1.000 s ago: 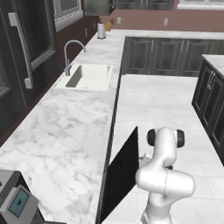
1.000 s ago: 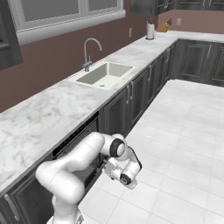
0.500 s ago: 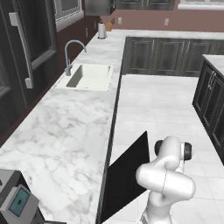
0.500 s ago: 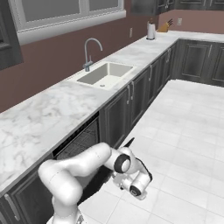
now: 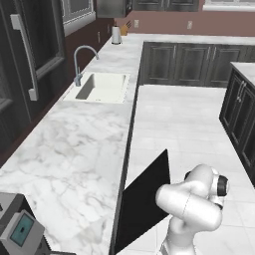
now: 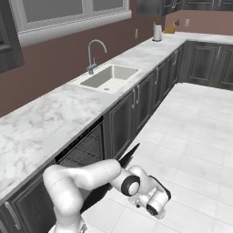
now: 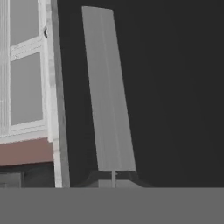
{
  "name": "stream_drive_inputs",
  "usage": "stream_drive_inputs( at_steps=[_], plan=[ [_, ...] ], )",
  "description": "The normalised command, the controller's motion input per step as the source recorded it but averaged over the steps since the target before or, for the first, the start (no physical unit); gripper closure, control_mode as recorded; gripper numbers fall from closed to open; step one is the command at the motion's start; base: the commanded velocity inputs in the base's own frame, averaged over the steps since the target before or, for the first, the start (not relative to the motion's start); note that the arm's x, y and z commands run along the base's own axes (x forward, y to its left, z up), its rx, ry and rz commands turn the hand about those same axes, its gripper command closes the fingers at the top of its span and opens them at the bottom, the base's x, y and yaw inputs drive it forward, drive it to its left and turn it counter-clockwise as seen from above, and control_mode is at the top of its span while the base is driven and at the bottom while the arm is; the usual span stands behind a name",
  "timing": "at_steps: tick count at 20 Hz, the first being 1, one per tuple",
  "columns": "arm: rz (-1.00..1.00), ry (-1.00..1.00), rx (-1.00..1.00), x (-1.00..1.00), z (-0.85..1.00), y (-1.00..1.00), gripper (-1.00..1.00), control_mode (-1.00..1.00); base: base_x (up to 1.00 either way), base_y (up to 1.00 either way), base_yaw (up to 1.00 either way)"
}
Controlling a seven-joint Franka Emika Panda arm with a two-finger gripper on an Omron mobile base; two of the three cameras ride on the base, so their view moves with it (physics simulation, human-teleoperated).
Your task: Open the dishwasher door and pull out the top rack.
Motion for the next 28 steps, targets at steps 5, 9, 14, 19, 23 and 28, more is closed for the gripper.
stream_drive_inputs(
  at_steps=[5,9,14,19,23,28],
  plan=[
    [0.00,0.13,0.00,-0.03,0.17,-0.27,-1.00,-1.00,0.00,0.00,0.00],
    [-0.01,0.01,-0.01,-0.16,0.97,-0.01,-1.00,-1.00,0.00,0.00,0.00],
    [0.00,0.00,-0.03,-0.22,1.00,0.02,-1.00,-1.00,0.00,0.00,0.00],
    [0.00,0.03,-0.10,-0.30,1.00,0.16,-1.00,-1.00,0.00,0.00,0.00],
    [0.00,0.13,-0.16,-0.20,0.93,0.41,-1.00,-1.00,0.00,0.00,0.00],
    [0.00,0.21,-0.19,-0.05,0.80,0.48,-1.00,-1.00,0.00,0.00,0.00]
  ],
)
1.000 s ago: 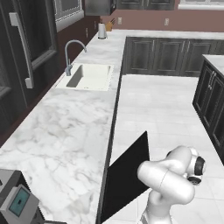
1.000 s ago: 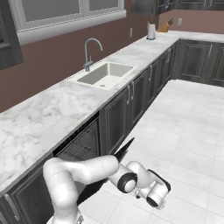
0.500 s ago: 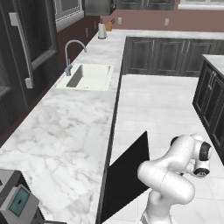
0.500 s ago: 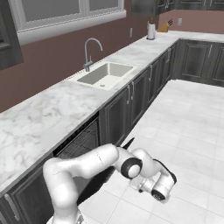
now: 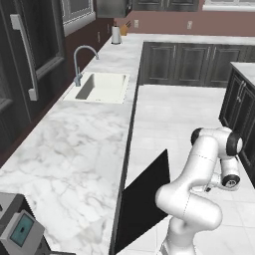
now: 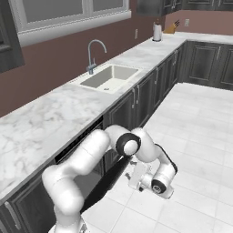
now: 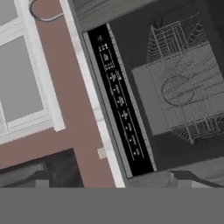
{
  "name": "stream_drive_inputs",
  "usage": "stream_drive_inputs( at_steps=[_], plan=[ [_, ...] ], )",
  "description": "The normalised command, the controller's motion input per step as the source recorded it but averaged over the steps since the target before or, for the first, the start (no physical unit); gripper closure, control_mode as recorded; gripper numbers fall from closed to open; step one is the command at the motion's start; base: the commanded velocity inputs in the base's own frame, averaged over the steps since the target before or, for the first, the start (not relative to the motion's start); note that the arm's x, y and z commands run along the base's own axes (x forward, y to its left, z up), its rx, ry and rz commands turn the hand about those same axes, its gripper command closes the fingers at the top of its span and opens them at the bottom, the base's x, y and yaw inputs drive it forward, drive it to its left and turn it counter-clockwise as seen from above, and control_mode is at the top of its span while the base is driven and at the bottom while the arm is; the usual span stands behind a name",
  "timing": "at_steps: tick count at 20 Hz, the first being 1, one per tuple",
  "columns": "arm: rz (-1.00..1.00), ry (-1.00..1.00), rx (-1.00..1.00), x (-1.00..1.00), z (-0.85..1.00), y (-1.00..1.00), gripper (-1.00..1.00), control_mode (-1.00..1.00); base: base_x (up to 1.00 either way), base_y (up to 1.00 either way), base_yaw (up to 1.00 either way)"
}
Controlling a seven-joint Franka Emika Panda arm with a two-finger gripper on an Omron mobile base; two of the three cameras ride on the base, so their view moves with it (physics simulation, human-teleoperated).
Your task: Open the dishwasher door and pull out the top rack.
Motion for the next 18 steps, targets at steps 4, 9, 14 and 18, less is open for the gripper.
stream_drive_inputs(
  at_steps=[4,9,14,18],
  plan=[
    [0.00,0.28,-0.17,0.00,0.69,0.53,-1.00,-1.00,0.00,0.00,0.00],
    [0.00,0.26,-0.06,0.03,0.20,0.49,-1.00,-1.00,0.00,0.00,0.00],
    [0.00,0.20,0.00,0.13,0.00,0.49,-1.00,-1.00,0.00,0.00,0.00],
    [0.00,0.08,-0.01,0.19,0.00,0.42,-1.00,-1.00,0.00,0.00,0.00]
  ],
)
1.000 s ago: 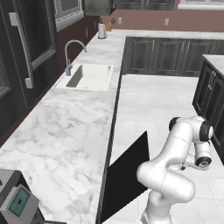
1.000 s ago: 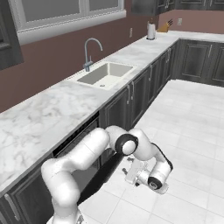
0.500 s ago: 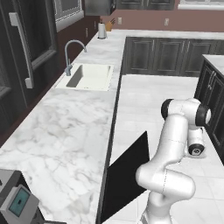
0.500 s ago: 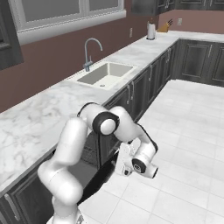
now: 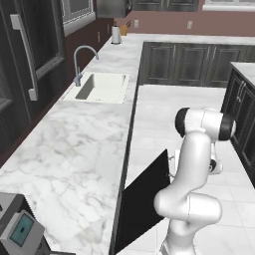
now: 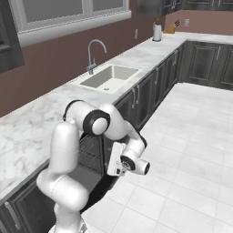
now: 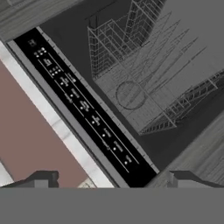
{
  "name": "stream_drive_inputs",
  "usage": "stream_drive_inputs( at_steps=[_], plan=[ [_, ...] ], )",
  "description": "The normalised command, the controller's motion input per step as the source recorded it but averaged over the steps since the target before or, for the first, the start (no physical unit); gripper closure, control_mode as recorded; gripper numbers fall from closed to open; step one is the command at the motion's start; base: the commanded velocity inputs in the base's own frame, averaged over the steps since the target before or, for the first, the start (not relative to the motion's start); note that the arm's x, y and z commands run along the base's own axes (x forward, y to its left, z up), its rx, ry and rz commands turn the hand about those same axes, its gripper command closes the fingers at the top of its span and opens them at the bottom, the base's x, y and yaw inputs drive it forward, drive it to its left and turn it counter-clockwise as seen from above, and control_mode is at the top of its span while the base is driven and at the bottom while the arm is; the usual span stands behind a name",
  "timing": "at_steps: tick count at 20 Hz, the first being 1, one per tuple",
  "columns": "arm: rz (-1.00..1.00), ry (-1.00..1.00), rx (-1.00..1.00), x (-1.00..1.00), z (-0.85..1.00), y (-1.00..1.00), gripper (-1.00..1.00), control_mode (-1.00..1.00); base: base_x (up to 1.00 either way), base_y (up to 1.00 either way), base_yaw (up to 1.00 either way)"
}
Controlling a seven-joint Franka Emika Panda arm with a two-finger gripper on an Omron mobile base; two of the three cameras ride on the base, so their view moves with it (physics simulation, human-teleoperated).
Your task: Open the dishwasher door and pull out the top rack.
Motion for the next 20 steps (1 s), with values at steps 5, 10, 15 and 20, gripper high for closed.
stream_drive_inputs(
  at_steps=[5,10,15,20],
  plan=[
    [0.00,0.01,-0.02,0.15,0.00,0.39,-1.00,-1.00,0.00,0.00,0.00],
    [0.00,0.00,-0.05,0.12,-0.01,0.39,-1.00,-1.00,0.00,0.00,0.00],
    [0.00,0.00,-0.06,0.17,-0.13,0.28,-1.00,-1.00,0.00,0.00,0.00],
    [0.00,0.00,-0.04,0.28,-0.24,0.16,-1.00,-1.00,0.00,0.00,0.00]
  ],
)
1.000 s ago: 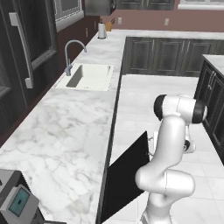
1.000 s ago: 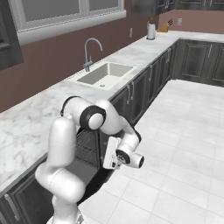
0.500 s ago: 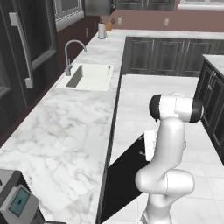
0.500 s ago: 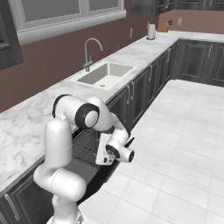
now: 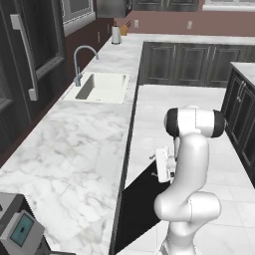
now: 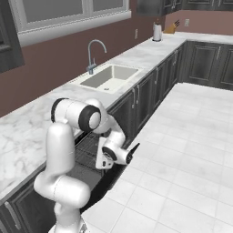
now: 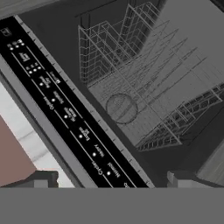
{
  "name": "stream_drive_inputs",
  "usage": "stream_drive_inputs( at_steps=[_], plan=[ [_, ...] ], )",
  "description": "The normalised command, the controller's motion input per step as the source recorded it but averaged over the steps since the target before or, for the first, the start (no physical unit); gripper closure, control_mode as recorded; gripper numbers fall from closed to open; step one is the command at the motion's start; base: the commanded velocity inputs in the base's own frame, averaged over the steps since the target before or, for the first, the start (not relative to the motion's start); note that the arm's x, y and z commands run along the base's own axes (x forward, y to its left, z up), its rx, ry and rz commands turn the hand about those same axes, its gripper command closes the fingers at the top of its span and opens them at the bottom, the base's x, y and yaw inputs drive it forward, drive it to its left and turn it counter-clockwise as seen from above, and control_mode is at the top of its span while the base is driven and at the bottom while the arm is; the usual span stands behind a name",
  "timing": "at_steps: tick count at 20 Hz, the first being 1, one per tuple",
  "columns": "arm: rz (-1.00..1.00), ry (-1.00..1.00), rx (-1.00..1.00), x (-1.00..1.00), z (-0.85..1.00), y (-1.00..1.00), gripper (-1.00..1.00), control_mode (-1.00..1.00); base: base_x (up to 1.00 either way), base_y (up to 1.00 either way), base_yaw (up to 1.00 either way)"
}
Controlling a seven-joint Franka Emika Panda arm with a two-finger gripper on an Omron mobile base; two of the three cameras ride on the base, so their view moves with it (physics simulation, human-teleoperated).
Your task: Open the dishwasher door and pull out the top rack.
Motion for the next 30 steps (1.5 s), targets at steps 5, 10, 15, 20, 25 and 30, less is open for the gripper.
stream_drive_inputs(
  at_steps=[5,10,15,20,25,30],
  plan=[
    [0.00,0.00,-0.02,0.30,-0.29,0.14,-1.00,-1.00,0.00,0.00,0.00],
    [0.00,0.00,0.00,0.24,-0.31,0.10,-1.00,-1.00,0.00,0.00,0.00],
    [0.00,0.00,0.00,0.19,-0.22,0.11,-1.00,-1.00,0.00,0.00,0.00],
    [0.00,0.00,0.00,0.17,-0.12,0.17,-1.00,-1.00,0.00,0.00,0.00],
    [0.00,-0.03,0.00,0.14,-0.02,0.23,-1.00,-1.00,0.00,0.00,0.00],
    [0.00,-0.06,0.00,0.11,-0.02,0.24,-1.00,-1.00,0.00,0.00,0.00]
  ],
)
